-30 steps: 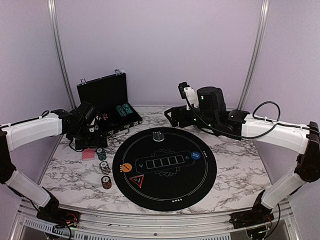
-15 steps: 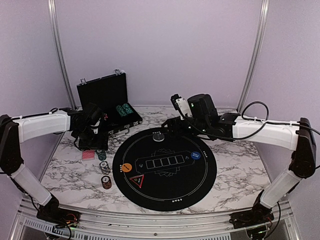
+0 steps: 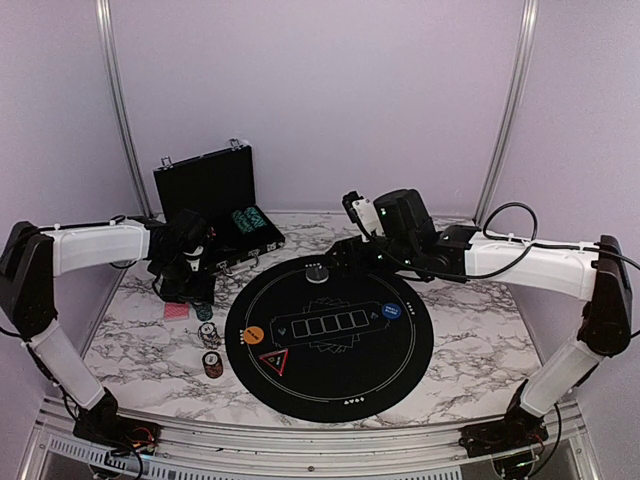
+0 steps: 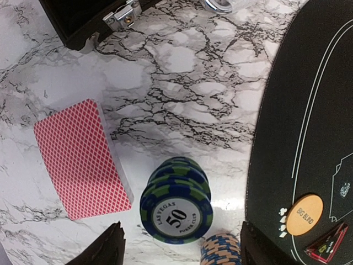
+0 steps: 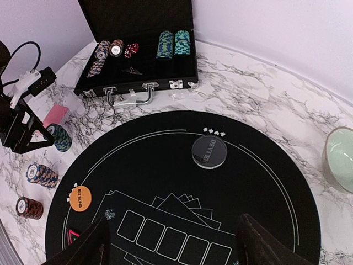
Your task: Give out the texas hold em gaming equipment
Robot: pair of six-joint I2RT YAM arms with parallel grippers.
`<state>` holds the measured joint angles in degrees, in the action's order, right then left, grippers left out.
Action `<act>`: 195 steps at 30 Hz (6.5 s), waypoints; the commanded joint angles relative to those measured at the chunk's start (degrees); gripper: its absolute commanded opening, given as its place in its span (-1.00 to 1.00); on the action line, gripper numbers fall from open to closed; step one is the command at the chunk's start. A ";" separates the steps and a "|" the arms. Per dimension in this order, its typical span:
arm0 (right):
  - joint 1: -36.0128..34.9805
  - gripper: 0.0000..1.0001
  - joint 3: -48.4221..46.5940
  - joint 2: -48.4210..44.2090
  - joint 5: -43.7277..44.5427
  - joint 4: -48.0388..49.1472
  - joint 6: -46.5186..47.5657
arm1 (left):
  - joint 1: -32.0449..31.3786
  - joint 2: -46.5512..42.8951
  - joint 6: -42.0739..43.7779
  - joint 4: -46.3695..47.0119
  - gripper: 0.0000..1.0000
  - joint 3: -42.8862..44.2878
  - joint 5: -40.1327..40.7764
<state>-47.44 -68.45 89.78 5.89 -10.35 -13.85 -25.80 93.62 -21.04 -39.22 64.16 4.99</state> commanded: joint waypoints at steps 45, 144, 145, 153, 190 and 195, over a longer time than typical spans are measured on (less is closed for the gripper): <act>0.10 0.52 -1.41 2.87 3.79 0.21 2.00 | 0.64 10.00 2.66 -6.74 0.02 8.42 0.81; 13.28 0.51 17.43 -10.06 3.67 -0.75 -4.02 | -24.95 40.93 -0.61 -19.90 -0.41 52.58 -4.52; 13.38 0.51 17.72 -10.39 3.83 -0.87 -4.06 | -25.60 41.74 -0.78 -20.05 -0.41 53.27 -4.63; 13.87 0.51 19.11 -11.86 4.20 -1.29 -4.21 | -28.75 45.17 -1.46 -20.72 -0.40 55.63 -4.39; 13.91 0.51 13.58 -7.37 2.17 -5.33 -5.06 | -24.54 38.71 4.13 -18.93 0.74 60.73 -7.35; 12.81 0.51 10.63 -4.23 0.82 -7.06 -5.56 | -22.10 32.30 4.59 -14.47 0.84 55.04 -8.89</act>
<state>-34.11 -53.80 83.18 7.92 -15.20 -18.48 -49.67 133.84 -17.41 -57.08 122.74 -1.98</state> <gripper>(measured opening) 0.757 0.905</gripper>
